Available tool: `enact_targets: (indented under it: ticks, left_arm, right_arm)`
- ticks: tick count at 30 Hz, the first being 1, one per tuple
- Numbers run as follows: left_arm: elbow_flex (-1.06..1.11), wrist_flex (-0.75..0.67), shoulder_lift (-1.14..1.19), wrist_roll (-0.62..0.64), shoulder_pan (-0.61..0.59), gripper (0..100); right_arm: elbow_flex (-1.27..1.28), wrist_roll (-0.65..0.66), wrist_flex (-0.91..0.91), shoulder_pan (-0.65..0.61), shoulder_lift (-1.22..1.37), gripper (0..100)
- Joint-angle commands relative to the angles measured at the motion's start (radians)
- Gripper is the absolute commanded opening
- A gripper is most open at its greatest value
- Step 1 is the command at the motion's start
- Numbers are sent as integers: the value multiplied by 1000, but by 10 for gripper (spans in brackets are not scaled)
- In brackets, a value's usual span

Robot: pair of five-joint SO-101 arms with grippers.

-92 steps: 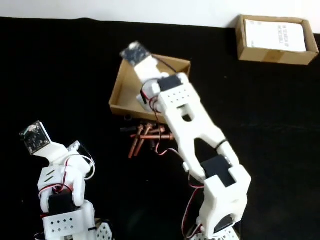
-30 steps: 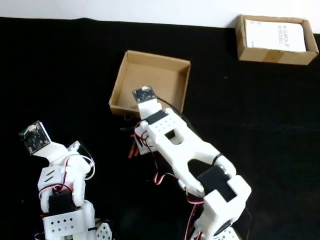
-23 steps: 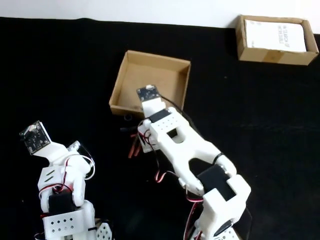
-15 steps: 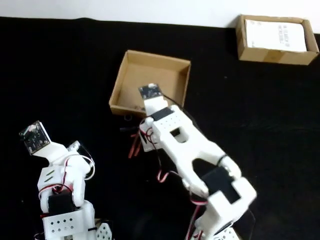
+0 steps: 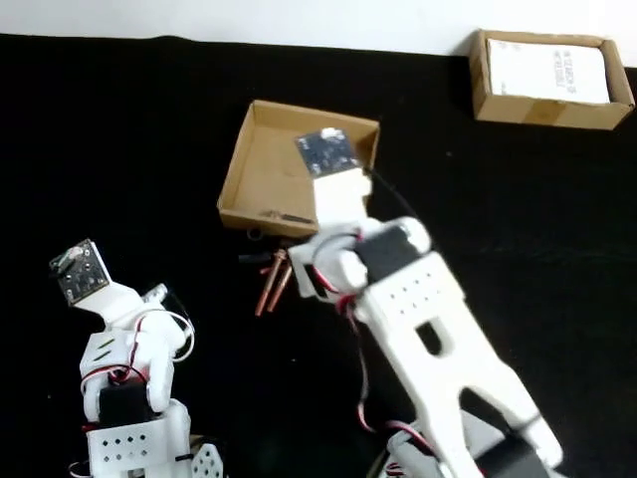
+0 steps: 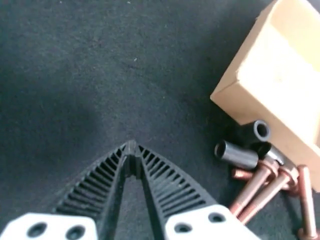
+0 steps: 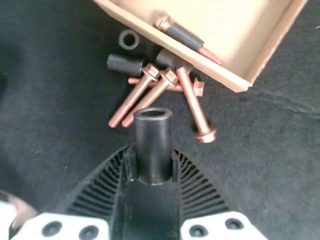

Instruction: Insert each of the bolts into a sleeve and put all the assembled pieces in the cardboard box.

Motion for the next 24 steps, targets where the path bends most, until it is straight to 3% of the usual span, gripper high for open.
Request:
enact_targets:
  ticks: [1,4,7,14,19,24]
  left_arm:
    - [16,29,-5,-81,35,14]
    - [-10,72,-5,-155,70,14]
    - [-102,81,1,-308,73,56]
    - [-380,117,65,-661,140,97]
    - [-536,155,401,-703,177,99]
    - [-891,255,874,-709,182,101]
  right_arm:
    - [-24,14,73,35,-176,6]
    - [-24,17,131,104,-311,6]
    - [-22,25,180,240,-426,6]
    - [1,112,193,696,-668,6]
    - [151,114,87,978,-817,6]
    - [398,115,-104,1194,-1001,6]
